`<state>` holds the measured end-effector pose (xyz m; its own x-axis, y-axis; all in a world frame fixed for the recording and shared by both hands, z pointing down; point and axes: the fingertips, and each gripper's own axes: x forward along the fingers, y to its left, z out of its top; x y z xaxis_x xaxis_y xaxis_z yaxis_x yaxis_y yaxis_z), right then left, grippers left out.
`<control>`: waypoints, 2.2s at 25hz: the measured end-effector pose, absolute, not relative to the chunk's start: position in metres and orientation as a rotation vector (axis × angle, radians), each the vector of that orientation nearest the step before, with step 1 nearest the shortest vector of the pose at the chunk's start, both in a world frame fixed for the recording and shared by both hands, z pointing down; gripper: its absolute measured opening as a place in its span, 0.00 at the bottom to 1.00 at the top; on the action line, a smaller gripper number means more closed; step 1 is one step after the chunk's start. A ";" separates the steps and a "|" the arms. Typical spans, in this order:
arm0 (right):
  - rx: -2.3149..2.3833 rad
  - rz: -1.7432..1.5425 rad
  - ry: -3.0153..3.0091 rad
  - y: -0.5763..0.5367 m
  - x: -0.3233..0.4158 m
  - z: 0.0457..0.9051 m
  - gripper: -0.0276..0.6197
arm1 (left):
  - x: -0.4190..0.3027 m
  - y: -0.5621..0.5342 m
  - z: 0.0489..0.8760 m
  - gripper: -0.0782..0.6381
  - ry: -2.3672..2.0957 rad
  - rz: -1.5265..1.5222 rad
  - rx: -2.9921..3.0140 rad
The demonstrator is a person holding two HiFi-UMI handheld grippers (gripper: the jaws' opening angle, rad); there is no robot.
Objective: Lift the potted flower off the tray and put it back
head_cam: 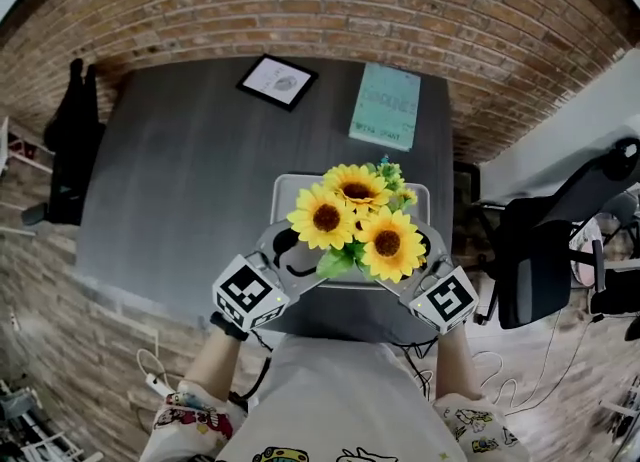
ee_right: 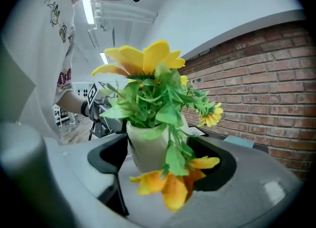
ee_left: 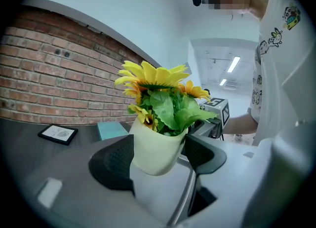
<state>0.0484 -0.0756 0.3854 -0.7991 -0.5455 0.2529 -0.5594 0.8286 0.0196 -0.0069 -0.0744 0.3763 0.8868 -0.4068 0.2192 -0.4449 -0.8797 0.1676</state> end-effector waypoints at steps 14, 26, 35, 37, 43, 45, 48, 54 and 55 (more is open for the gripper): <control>0.883 0.043 -2.780 -0.040 0.042 0.347 0.65 | -0.013 -0.040 0.339 0.59 -0.642 0.264 2.852; 0.863 0.020 -2.785 -0.028 0.031 0.344 0.65 | -0.020 -0.028 0.344 0.58 -0.621 0.269 2.835; 0.895 0.064 -2.763 -0.033 0.031 0.348 0.65 | -0.023 -0.033 0.345 0.58 -0.605 0.258 2.828; 0.895 0.065 -2.769 -0.035 0.031 0.346 0.65 | -0.022 -0.035 0.344 0.58 -0.604 0.256 2.824; 0.884 0.051 -2.772 -0.040 0.028 0.346 0.65 | -0.024 -0.041 0.346 0.58 -0.610 0.264 2.813; 0.882 0.049 -2.774 -0.041 0.028 0.346 0.65 | -0.024 -0.042 0.347 0.58 -0.612 0.266 2.811; 0.883 0.052 -2.775 -0.043 0.028 0.346 0.65 | -0.023 -0.044 0.347 0.58 -0.609 0.266 2.811; 0.884 0.057 -2.769 -0.044 0.027 0.348 0.65 | -0.024 -0.044 0.348 0.58 -0.598 0.274 2.807; 0.883 0.058 -2.769 -0.044 0.027 0.348 0.65 | -0.024 -0.044 0.349 0.58 -0.599 0.274 2.806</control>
